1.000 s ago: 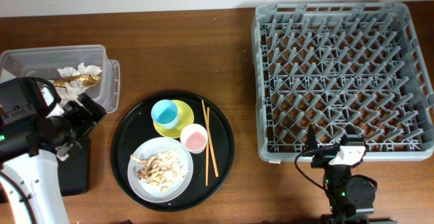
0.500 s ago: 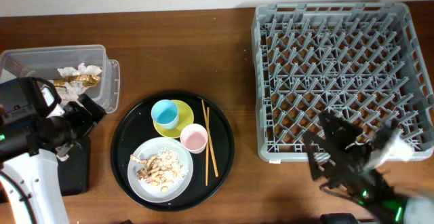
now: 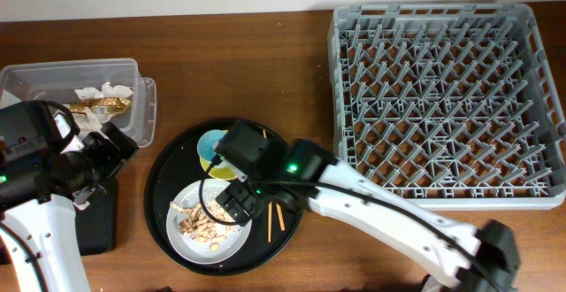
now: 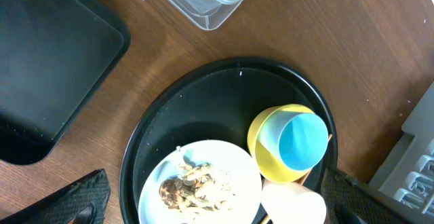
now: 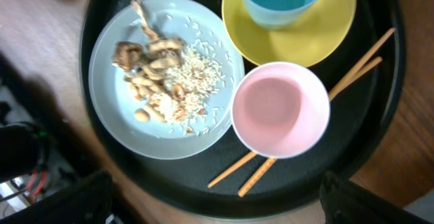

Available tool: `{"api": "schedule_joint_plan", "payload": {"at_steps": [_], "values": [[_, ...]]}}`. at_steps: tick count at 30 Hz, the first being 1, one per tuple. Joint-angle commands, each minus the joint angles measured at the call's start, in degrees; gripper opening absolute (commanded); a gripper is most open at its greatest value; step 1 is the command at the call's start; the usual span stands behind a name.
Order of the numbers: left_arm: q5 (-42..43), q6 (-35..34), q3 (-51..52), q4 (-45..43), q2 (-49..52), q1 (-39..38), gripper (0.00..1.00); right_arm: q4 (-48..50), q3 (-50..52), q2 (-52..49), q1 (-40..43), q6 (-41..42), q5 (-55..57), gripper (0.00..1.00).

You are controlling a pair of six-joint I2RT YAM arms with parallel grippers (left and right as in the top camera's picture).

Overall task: Sort waste into correct bins and load items into the dishwasher rack
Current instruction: 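Reach right gripper to the pink cup and grasp it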

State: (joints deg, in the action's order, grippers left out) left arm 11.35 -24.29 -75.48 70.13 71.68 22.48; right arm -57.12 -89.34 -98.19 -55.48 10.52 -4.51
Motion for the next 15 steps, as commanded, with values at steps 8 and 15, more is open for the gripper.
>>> {"api": "schedule_joint_plan", "payload": {"at_steps": [8,15], "values": [[-0.24,0.11,-0.11,0.04,-0.35,0.09,0.99,8.57,0.09,-10.97,0.00,0.76,-3.63,0.84],[-0.24,0.11,-0.11,0.04,-0.35,0.09,0.99,9.84,0.09,-17.05,-0.07,5.38,3.06,0.50]]}}
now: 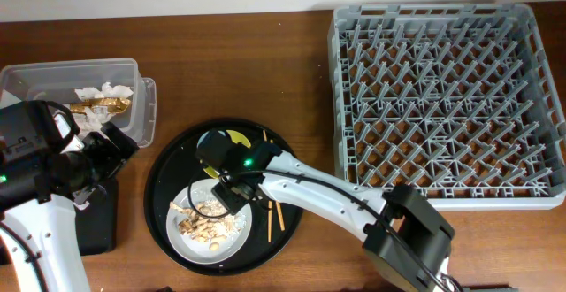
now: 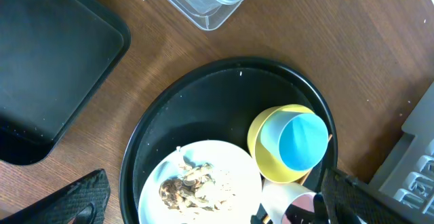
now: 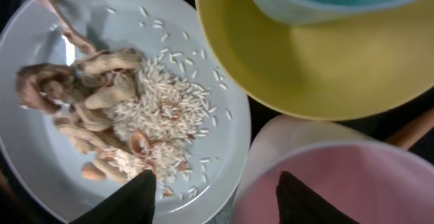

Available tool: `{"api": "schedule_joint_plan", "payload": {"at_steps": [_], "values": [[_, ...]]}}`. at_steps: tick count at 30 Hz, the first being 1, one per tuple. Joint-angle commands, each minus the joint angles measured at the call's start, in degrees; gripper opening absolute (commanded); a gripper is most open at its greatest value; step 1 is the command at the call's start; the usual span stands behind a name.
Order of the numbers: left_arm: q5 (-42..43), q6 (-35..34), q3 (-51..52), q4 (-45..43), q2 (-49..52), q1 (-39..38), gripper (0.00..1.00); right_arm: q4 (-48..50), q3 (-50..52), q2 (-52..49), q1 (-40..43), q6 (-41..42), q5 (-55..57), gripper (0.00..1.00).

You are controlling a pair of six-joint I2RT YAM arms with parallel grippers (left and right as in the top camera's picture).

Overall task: Sort waste into correct bins and load items into the dishwasher rack
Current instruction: 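Reach right gripper to the pink cup and grasp it, then place the pink cup upside down in the rack with right gripper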

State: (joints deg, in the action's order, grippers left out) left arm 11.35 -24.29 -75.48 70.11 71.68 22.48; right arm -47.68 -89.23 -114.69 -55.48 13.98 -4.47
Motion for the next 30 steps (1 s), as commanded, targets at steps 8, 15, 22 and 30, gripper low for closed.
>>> {"api": "schedule_joint_plan", "payload": {"at_steps": [8,15,22,30], "values": [[-0.24,0.11,-0.11,0.07,-0.35,0.09,0.99,-0.04,-0.81,-0.39,0.00,5.29,0.85,0.11],[-0.24,0.11,-0.11,0.07,-0.35,0.09,0.99,-29.20,-29.44,1.53,7.74,4.70,0.59,0.04],[-0.24,0.11,-0.11,0.07,-0.35,0.09,0.99,-37.62,-41.18,0.24,46.95,-12.02,-23.06,0.04],[-0.24,0.11,-0.11,0.07,-0.35,0.09,0.99,-27.26,-41.16,-13.25,66.07,-19.06,-68.37,0.04]]}}
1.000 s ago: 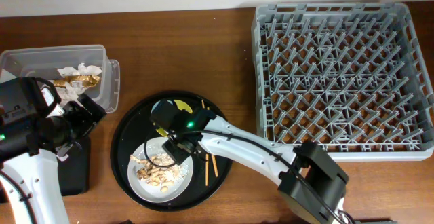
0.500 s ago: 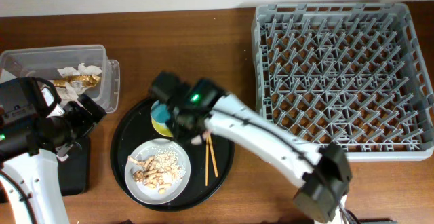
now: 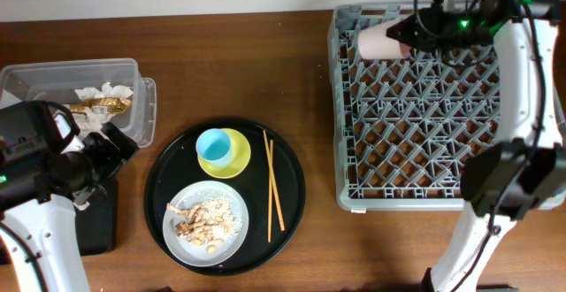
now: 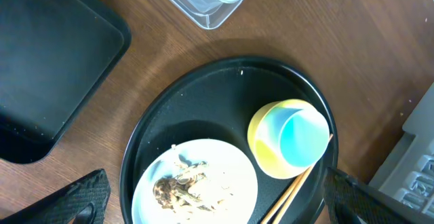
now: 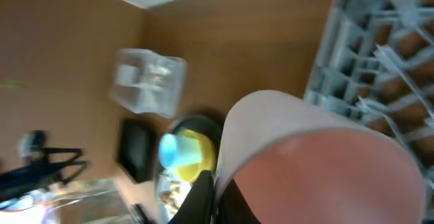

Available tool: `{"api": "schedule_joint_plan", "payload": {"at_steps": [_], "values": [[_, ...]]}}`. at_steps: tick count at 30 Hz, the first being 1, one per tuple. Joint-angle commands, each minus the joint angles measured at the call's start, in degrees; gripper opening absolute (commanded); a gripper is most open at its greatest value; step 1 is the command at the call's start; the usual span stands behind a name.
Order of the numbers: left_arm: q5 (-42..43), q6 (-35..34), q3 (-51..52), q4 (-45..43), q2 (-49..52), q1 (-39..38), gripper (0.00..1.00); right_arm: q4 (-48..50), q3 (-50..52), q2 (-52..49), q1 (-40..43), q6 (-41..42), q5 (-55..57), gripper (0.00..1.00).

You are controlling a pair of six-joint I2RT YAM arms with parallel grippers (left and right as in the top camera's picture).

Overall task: Sort waste into correct bins and load items into the dishwasher rack
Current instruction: 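Place the pink cup upside down in the rack with right gripper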

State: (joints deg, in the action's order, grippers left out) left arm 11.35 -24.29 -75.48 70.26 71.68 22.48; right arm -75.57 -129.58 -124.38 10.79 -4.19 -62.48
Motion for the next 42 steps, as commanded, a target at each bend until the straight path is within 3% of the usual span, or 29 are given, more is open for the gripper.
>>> {"api": "schedule_joint_plan", "payload": {"at_steps": [1,6,9,12,13,17,20,25,27,29,30,33,34,35,42], "values": [[-0.24,0.11,-0.11,-0.09,-0.35,0.09,0.99,1.14,-0.81,-7.17,-0.22,1.09,-10.19,0.04],[-0.24,0.11,-0.11,-0.09,-0.35,0.09,1.00,-0.07,-0.70,-16.79,1.46,5.09,-8.63,0.04],[-0.24,0.11,-0.11,-0.09,-0.35,0.09,0.99,-3.10,-0.72,-16.72,2.43,3.61,-5.60,0.13],[-0.24,0.11,-0.11,-0.09,-0.35,0.09,0.99,-5.42,-0.72,-16.44,2.80,6.64,12.74,0.13],[-0.24,0.11,-0.11,-0.07,-0.35,0.09,0.99,-6.38,-0.79,-15.85,3.72,6.62,13.46,0.13],[-0.24,0.11,-0.11,-0.09,-0.35,0.09,0.99,-8.35,-1.16,-10.40,8.90,6.60,15.37,0.15],[-0.24,0.11,-0.11,-0.09,-0.35,0.09,0.99,-10.51,-1.18,-1.62,11.50,6.60,24.39,0.20],[-0.24,0.11,-0.11,-0.09,-0.35,0.09,0.99,-10.73,-1.18,8.83,6.60,6.12,26.16,0.24],[-0.24,0.11,-0.11,-0.09,-0.35,0.09,0.99,-9.70,-1.14,8.70,1.42,6.14,29.59,0.46],[-0.24,0.11,-0.11,-0.09,-0.35,0.09,0.99,-7.96,-1.11,5.90,-6.95,6.23,45.44,0.59],[-0.24,0.11,-0.11,-0.09,-0.35,0.09,0.99,-7.06,-1.09,3.78,-9.77,7.58,50.29,0.60],[-0.24,0.11,-0.11,-0.09,-0.35,0.09,0.99,-4.28,-1.09,-3.06,-13.44,8.15,52.30,0.55],[-0.24,0.11,-0.11,-0.09,-0.35,0.09,0.99,-2.99,-1.09,-5.68,-13.75,9.25,53.29,0.28],[-0.24,0.11,-0.11,-0.09,-0.35,0.09,0.99,-1.92,-1.09,-7.28,-13.75,10.08,54.27,0.08],[-0.24,0.11,-0.11,-0.09,-0.35,0.09,0.99,-2.99,-1.16,-7.65,-13.79,10.82,61.64,0.04]]}}
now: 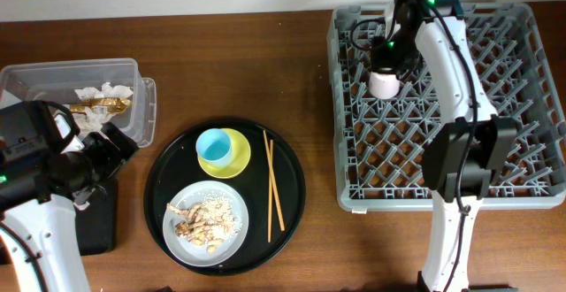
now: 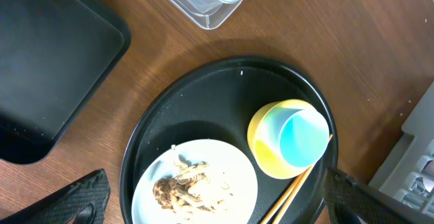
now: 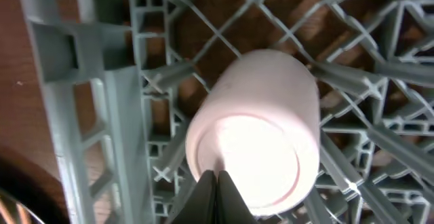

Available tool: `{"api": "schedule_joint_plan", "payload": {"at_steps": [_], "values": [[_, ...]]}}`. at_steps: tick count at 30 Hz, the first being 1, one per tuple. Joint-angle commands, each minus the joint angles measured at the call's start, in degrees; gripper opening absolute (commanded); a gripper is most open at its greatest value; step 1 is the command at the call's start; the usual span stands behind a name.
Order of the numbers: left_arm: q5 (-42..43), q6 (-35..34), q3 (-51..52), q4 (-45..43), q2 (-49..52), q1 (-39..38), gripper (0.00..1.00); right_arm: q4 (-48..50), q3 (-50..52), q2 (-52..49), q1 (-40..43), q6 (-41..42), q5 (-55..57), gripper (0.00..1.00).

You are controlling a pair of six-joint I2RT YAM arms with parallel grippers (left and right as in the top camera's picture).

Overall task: Sort waste into correct bins and load items into the dishwasher rack
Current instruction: 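Place the pink cup upside down in the rack with right gripper, then grasp the blue cup from the yellow bowl with right gripper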

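The pink cup (image 3: pixel 254 136) sits among the pegs at the back left of the grey dishwasher rack (image 1: pixel 340 150). My right gripper (image 3: pixel 217 197) is shut on the cup's edge. On the round black tray (image 1: pixel 168 203) stand a white plate (image 1: pixel 208 258) with food scraps, a blue cup (image 1: pixel 213 144) on a yellow saucer (image 1: pixel 237 159), and two chopsticks (image 1: pixel 271 195). My left gripper (image 2: pixel 217 207) hangs open high above the tray's left side, holding nothing.
A clear plastic bin (image 1: pixel 53 75) with paper and foil waste stands at the far left. A black bin (image 1: pixel 95 221) lies in front of it, partly under my left arm. Bare wooden table lies between tray and rack.
My right gripper has brought the pink cup from above the rack's back left corner down among the pegs there. The left arm and the tray's contents have not moved.
My right gripper was open above the pink cup on the tray, then low at the cup's rim. Then the cup was off the tray, held over the rack's back left corner. Now it rests in the rack, still gripped. The left arm stayed put.
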State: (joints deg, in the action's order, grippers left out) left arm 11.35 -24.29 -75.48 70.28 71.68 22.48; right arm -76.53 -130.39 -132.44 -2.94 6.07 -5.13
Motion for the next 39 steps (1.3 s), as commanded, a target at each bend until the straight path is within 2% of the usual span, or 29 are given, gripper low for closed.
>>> {"api": "schedule_joint_plan", "payload": {"at_steps": [1,4,6,7,8,9,12,14,16,18,22,24,25,26,27,28,30,32,35,36,39], "values": [[-0.24,0.11,-0.11,-0.11,-0.35,0.09,0.99,-2.23,-0.37,1.36,-0.09,2.03,4.35,0.04],[-0.24,0.11,-0.11,-0.11,-0.35,0.09,0.99,-3.32,-0.46,9.18,-1.38,6.47,2.99,0.05],[-0.24,0.11,-0.11,-0.11,-0.35,0.09,0.99,-3.61,-0.46,13.81,-4.33,5.20,-3.76,0.13],[-0.24,0.11,-0.11,-0.11,-0.35,0.09,0.99,-3.26,-0.46,16.55,-8.79,-2.38,-15.65,0.59],[-0.24,0.11,-0.11,-0.11,-0.35,0.09,0.99,-2.62,-0.46,16.98,-13.00,-4.85,-19.85,0.69],[-0.24,0.11,-0.11,-0.11,-0.35,0.09,0.99,-2.08,-0.44,16.90,-15.87,-5.03,-19.93,0.70],[-0.24,0.11,-0.11,-0.11,-0.35,0.09,1.00,3.45,-0.33,14.21,-28.96,-5.01,-18.32,0.70],[-0.24,0.11,-0.11,-0.11,-0.35,0.09,0.99,7.15,-0.33,10.78,-36.85,-4.48,-11.98,0.70],[-0.24,0.11,-0.11,-0.11,-0.35,0.09,0.99,10.23,-0.33,5.79,-44.37,-0.39,0.42,0.70],[-0.24,0.11,-0.11,-0.11,-0.35,0.09,0.99,13.33,-0.33,1.79,-47.98,1.97,4.26,0.67],[-0.24,0.11,-0.11,-0.11,-0.35,0.09,0.99,16.11,-0.33,-5.29,-51.78,1.95,4.55,0.66],[-0.24,0.11,-0.11,-0.09,-0.35,0.09,0.99,16.13,-0.33,-6.62,-52.57,1.92,4.59,0.63],[-0.24,0.11,-0.11,-0.11,-0.35,0.09,0.99,16.13,-0.33,-7.28,-52.68,1.95,4.59,0.58],[-0.24,0.11,-0.11,-0.11,-0.35,0.09,0.99,16.13,-0.33,-7.48,-52.89,1.95,4.81,0.49],[-0.24,0.11,-0.11,-0.11,-0.35,0.09,0.99,16.20,-0.33,-7.50,-52.89,1.95,4.98,0.34],[-0.24,0.11,-0.11,-0.11,-0.35,0.09,0.99,16.35,-0.35,-7.50,-52.92,1.97,5.01,0.11],[-0.24,0.11,-0.11,-0.11,-0.35,0.09,0.99,15.69,-0.39,-7.41,-52.94,1.99,4.98,0.04],[-0.24,0.11,-0.11,-0.11,-0.35,0.09,0.99,15.47,-0.59,-6.23,-52.85,1.99,6.08,0.04],[-0.24,0.11,-0.11,-0.11,-0.35,0.09,0.99,12.24,-3.13,2.25,-49.13,4.15,7.30,0.04],[-0.24,0.11,-0.11,-0.11,-0.35,0.09,0.99,10.10,-4.57,6.62,-45.97,5.27,7.23,0.04],[-0.24,0.11,-0.11,-0.11,-0.35,0.09,0.99,4.52,-4.92,18.73,-29.27,5.38,-0.46,0.04]]}}
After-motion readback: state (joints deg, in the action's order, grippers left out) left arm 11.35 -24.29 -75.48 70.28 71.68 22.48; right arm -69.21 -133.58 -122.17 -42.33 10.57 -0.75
